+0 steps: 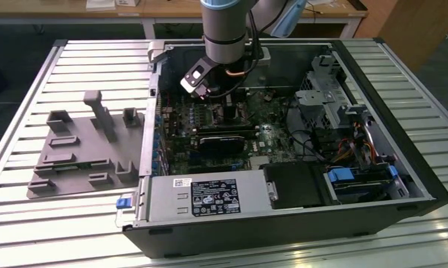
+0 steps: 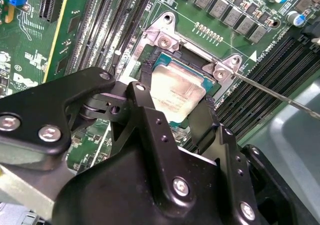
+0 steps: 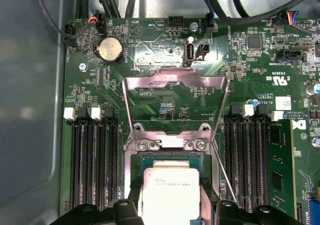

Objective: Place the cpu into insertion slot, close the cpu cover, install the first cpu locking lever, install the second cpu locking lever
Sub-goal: 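Place the cpu into insertion slot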

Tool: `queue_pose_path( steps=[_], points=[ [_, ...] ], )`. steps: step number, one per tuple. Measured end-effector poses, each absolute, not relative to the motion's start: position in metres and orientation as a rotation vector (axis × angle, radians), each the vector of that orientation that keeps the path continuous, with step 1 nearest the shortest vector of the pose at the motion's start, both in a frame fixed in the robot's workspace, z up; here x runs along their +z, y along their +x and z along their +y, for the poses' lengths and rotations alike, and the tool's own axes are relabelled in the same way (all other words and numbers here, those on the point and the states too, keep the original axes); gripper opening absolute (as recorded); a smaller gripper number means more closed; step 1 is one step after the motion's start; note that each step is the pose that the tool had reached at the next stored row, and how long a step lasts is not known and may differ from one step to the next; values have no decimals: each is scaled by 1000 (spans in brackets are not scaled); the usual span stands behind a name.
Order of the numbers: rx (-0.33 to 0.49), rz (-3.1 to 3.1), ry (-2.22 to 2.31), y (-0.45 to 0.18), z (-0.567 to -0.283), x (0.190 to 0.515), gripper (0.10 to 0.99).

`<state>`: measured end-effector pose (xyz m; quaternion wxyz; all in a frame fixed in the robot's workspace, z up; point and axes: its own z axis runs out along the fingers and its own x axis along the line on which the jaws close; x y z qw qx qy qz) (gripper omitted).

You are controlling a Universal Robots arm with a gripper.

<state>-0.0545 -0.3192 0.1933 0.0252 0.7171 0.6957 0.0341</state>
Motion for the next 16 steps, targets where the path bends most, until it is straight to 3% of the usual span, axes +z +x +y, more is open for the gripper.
queue_pose_path(
  steps=[16],
  points=[
    [106,2152,2217,-54,-319,193,549]
  ],
)
